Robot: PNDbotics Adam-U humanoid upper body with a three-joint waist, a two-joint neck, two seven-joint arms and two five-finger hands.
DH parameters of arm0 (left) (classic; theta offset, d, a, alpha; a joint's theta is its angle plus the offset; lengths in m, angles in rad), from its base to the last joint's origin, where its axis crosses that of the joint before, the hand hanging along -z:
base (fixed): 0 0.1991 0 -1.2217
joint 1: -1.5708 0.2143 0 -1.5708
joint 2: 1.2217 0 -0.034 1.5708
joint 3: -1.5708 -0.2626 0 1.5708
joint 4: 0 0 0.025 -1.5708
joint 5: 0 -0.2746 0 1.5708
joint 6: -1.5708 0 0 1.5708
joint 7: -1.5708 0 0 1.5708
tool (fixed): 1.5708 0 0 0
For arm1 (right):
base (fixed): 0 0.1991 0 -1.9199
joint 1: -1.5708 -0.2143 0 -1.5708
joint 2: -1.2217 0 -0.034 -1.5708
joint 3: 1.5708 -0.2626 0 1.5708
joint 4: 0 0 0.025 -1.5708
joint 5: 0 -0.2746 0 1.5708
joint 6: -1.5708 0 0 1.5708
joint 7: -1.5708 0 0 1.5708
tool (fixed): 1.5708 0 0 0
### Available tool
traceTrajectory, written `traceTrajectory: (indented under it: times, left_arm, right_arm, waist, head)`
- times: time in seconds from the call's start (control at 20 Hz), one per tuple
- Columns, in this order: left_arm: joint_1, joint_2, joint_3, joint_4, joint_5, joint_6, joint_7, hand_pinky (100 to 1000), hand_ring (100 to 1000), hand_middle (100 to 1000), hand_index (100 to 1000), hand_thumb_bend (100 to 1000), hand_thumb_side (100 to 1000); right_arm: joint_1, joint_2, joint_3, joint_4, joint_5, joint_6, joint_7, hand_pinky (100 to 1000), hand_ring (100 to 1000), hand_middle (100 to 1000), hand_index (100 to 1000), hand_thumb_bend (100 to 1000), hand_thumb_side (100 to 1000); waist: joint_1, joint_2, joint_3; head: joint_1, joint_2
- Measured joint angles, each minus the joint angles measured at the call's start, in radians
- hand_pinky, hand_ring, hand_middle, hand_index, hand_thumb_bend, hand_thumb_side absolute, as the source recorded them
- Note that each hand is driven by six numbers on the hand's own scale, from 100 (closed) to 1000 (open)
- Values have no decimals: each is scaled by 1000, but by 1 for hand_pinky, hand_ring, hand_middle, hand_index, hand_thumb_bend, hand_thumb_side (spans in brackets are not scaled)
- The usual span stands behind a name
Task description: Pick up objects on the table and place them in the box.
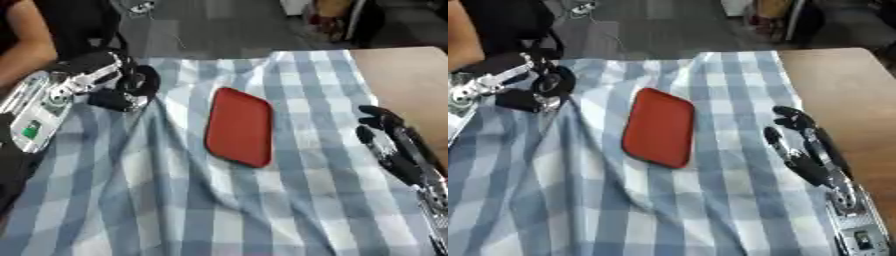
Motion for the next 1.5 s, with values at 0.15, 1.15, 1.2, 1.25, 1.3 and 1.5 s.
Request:
traceTrajectory:
  times: [0.15,1.15,1.2,1.25,1.3,1.5]
  left_arm:
    - [0,0,1,0,0,0,0,919,710,476,447,100,597]
    - [0,0,3,0,-10,-1,0,917,709,475,448,100,595]
    - [0,0,3,0,-10,-1,0,917,709,475,449,100,595]
    - [0,0,3,0,-10,-1,0,916,709,475,448,100,594]
    - [0,0,3,0,-10,-1,0,916,709,475,448,100,594]
    - [0,0,3,0,-10,-1,-2,916,709,474,447,100,593]
  right_arm:
    - [0,0,-2,0,0,0,0,899,838,900,918,431,866]
    - [0,0,-2,0,0,0,1,900,838,900,918,428,866]
    - [0,0,-2,0,0,0,1,900,838,900,918,428,866]
    - [0,0,-2,0,0,0,1,900,838,900,918,429,866]
    - [0,0,-2,0,0,0,1,900,838,900,918,429,866]
    - [0,0,-2,0,0,0,1,900,838,900,918,429,865]
  waist:
    - [0,0,0]
    - [0,-2,0]
    - [0,-2,0]
    - [0,-2,0]
    - [0,-2,0]
    - [0,-2,0]
  head:
    - [0,0]
    - [-7,0]
    - [-7,0]
    - [-7,0]
    - [-7,0]
    - [-7,0]
